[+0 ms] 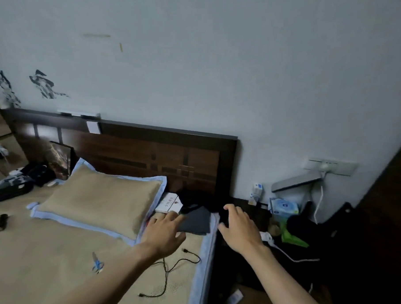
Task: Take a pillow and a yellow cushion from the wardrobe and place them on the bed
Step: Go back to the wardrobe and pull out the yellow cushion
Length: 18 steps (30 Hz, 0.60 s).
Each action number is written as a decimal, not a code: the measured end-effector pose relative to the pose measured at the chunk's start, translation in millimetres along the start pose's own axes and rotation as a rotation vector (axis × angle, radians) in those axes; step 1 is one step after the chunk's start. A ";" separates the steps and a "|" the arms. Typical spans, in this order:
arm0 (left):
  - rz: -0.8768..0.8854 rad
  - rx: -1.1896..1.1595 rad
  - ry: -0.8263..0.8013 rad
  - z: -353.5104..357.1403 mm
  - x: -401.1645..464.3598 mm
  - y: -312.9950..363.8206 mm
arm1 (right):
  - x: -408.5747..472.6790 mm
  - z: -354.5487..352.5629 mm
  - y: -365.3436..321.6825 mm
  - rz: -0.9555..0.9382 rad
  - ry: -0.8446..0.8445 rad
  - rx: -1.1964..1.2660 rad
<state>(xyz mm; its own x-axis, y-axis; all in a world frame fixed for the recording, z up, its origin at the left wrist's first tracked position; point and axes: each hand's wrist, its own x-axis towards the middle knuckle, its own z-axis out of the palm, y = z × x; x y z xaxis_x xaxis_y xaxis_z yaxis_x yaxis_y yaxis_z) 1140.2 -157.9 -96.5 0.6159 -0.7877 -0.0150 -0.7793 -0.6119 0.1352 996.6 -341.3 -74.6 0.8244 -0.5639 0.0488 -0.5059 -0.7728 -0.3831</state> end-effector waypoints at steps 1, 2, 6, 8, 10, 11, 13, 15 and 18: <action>0.046 -0.007 0.003 -1.9 0.8 13.4 | -14.5 -10.3 6.7 0.027 0.050 -0.011; 0.092 -0.018 0.013 -4.7 0.6 29.6 | -30.5 -21.2 13.3 0.058 0.097 -0.024; 0.323 -0.075 0.100 -18.3 -14.3 109.4 | -101.3 -64.8 29.9 0.199 0.298 -0.083; 0.448 -0.104 0.145 -27.8 -34.7 152.7 | -138.9 -88.2 32.8 0.275 0.373 -0.129; 0.546 -0.129 0.193 -41.1 -61.2 191.1 | -177.0 -113.6 32.9 0.342 0.433 -0.173; 0.590 -0.142 0.216 -49.5 -75.3 207.3 | -196.7 -126.4 31.4 0.369 0.462 -0.200; 0.680 -0.150 0.262 -68.4 -102.9 235.3 | -237.1 -152.6 25.2 0.402 0.526 -0.261; 0.760 -0.154 0.311 -88.0 -128.5 259.0 | -276.7 -177.5 17.0 0.408 0.597 -0.319; 0.830 -0.196 0.360 -114.5 -164.6 288.7 | -331.6 -209.8 6.6 0.413 0.693 -0.395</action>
<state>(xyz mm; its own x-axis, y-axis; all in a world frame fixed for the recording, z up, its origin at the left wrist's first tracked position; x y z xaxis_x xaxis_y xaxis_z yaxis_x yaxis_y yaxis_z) 827.2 -196.7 58.5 -0.1066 -0.8785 0.4657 -0.9736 0.1873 0.1303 666.6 -220.5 100.2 0.2842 -0.7694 0.5721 -0.8841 -0.4412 -0.1542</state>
